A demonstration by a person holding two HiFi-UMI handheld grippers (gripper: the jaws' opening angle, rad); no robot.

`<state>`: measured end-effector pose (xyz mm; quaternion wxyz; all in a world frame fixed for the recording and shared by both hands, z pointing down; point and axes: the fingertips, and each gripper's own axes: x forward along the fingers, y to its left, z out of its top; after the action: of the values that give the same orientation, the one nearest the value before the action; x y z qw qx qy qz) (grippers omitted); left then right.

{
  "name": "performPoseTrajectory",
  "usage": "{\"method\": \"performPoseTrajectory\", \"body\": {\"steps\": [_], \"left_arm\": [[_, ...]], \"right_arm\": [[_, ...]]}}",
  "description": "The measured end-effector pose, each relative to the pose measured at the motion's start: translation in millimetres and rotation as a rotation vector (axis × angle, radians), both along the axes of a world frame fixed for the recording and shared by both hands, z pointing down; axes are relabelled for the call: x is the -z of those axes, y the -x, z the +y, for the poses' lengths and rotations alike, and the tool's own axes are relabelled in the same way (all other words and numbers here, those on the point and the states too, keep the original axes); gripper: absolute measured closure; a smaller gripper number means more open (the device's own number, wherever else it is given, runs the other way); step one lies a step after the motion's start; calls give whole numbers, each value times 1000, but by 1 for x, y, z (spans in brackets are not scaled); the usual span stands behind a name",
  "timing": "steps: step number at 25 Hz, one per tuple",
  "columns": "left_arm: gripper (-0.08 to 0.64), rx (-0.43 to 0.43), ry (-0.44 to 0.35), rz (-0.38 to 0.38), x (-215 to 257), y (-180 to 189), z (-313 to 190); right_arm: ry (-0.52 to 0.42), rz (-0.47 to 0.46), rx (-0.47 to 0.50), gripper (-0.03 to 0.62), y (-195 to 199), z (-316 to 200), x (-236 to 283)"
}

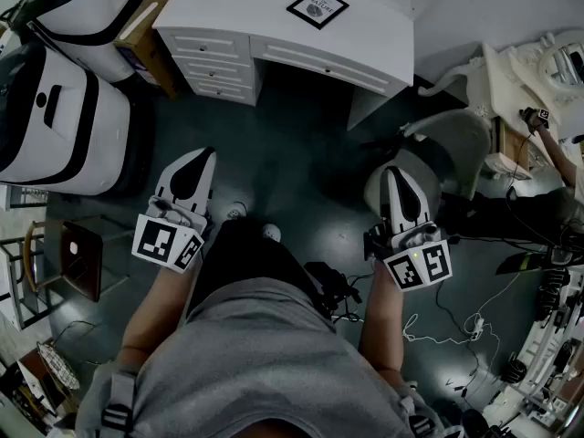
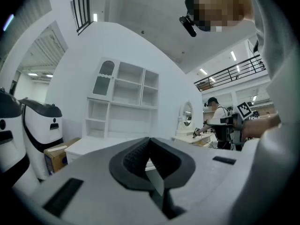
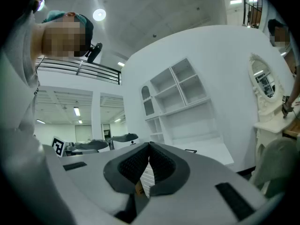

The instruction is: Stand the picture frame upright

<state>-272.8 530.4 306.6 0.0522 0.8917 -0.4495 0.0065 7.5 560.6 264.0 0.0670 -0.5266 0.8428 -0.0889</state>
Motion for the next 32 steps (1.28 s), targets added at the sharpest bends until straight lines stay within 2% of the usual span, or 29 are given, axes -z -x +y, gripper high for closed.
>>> {"method": "performPoseTrajectory", "body": {"steps": [8, 15, 21, 32], "left_arm": [[552, -14, -39, -74, -1, -6, 2], [552, -24, -36, -73, -2, -5, 4], [552, -14, -34, -75, -1, -2, 2], [554, -29, -30, -71, -2, -6, -20]], "right_arm": [[9, 2, 29, 565, 10, 10, -9], [9, 11, 34, 565, 15, 13, -7], [52, -94, 65, 565, 19, 14, -2], [62, -70, 29, 565, 13, -6, -9]]}}
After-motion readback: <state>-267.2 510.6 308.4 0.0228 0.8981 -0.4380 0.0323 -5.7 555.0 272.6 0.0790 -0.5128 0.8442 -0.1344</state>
